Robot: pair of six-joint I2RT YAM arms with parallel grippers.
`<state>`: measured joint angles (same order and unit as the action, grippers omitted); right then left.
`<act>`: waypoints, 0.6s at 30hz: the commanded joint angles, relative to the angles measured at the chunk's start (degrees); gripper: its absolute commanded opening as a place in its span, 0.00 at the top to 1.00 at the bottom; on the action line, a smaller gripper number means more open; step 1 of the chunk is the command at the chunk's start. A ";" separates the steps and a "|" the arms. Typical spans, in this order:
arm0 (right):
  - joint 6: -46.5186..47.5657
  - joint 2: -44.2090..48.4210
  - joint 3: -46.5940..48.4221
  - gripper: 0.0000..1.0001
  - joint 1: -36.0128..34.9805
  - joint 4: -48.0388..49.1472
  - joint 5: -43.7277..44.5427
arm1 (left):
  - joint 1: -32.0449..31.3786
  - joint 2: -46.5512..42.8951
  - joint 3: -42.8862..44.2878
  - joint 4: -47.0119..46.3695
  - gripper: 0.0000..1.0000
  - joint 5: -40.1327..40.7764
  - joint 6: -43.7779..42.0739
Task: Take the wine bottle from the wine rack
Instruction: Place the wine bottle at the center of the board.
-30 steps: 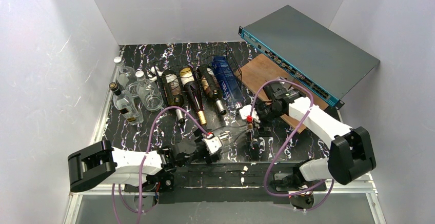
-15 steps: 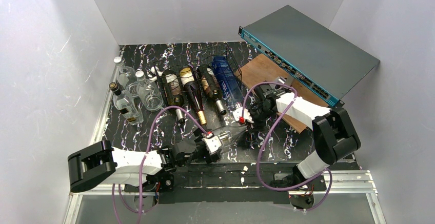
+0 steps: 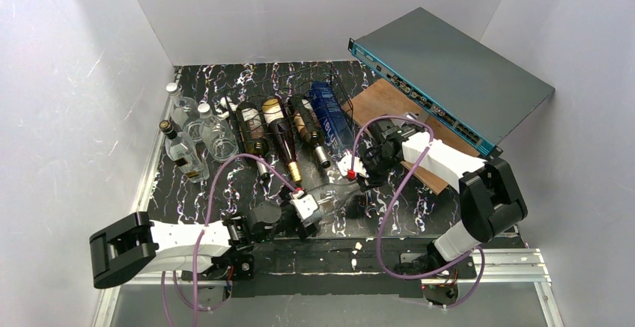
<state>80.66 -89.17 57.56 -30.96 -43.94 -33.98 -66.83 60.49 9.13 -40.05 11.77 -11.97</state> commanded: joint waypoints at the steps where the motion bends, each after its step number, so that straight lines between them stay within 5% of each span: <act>1: -2.68 4.89 5.61 0.99 0.42 -4.02 -0.64 | 0.54 -3.39 0.62 3.02 0.02 -0.95 6.10; 18: -3.50 11.80 16.26 0.99 -2.20 -13.65 2.69 | 4.79 -10.47 12.07 19.94 0.02 -10.11 18.36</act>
<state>78.08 -80.34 68.51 -32.18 -56.27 -29.50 -62.76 51.72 18.72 -24.36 5.02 3.14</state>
